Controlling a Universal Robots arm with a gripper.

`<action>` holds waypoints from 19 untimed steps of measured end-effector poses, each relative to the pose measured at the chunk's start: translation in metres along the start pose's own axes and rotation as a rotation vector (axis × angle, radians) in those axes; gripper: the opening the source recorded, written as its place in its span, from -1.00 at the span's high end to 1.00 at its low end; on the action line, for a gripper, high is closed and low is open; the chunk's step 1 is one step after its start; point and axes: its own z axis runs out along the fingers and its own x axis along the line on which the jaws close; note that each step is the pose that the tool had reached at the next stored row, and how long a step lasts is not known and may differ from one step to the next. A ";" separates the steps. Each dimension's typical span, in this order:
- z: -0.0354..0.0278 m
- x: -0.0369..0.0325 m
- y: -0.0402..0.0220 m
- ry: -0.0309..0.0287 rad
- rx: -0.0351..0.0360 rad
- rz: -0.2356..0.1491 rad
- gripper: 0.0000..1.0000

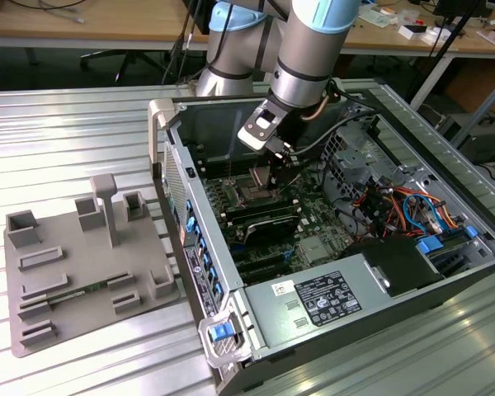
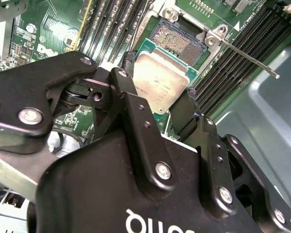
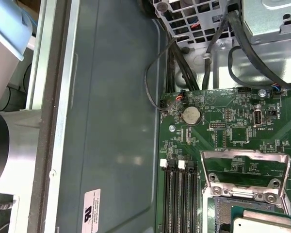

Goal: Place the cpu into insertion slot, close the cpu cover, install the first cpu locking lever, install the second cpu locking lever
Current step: 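Place the cpu into insertion slot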

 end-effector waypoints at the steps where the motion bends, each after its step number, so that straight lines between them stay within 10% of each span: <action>1: 0.0000 0.0000 0.0000 -0.0001 0.0000 0.001 -0.09; 19: 0.0012 0.0000 0.0000 -0.0002 0.0000 0.015 -0.09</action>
